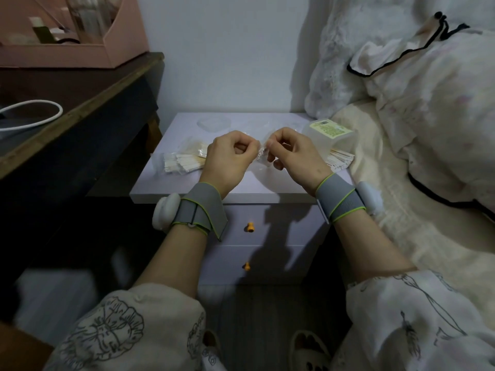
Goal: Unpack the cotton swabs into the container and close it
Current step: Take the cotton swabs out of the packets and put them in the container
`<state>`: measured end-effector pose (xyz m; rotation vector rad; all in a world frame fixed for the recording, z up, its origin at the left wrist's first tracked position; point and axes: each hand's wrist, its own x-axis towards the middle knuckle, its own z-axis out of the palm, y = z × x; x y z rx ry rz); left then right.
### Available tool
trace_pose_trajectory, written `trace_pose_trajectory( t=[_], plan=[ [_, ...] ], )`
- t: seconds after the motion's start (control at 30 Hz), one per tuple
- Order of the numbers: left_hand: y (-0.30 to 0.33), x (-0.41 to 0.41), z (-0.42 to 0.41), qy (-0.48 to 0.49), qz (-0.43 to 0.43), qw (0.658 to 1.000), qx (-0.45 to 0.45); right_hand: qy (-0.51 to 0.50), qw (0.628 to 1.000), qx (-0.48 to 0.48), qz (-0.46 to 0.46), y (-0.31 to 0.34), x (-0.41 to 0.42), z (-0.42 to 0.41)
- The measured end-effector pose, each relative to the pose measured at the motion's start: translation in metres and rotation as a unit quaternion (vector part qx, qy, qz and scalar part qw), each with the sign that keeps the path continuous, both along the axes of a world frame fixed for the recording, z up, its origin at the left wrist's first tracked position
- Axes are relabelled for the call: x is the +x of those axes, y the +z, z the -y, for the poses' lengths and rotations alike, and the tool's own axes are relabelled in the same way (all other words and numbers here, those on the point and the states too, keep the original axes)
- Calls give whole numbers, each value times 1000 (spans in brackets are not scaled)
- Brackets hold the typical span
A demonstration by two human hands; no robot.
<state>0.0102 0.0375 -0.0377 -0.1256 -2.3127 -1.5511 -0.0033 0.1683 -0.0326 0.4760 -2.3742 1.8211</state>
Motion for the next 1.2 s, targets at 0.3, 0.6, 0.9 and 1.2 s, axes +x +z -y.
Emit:
trace_pose_trajectory(
  t=[0.3,0.6,0.9,1.2],
  plan=[
    [2,2,-4,27,-14,999,-39,13,1000,-3,2,3,0,-5],
    [6,0,-4,65,-93,993,-43,-43,999,-31,1,2,0,-8],
    [-8,-6,-3,46,-28,999,-6,-35,975,-211,61,9,3,-15],
    [-6,-10,-9,-78,135,955,251,25,953,-288,93,5,4,-16]
  ],
)
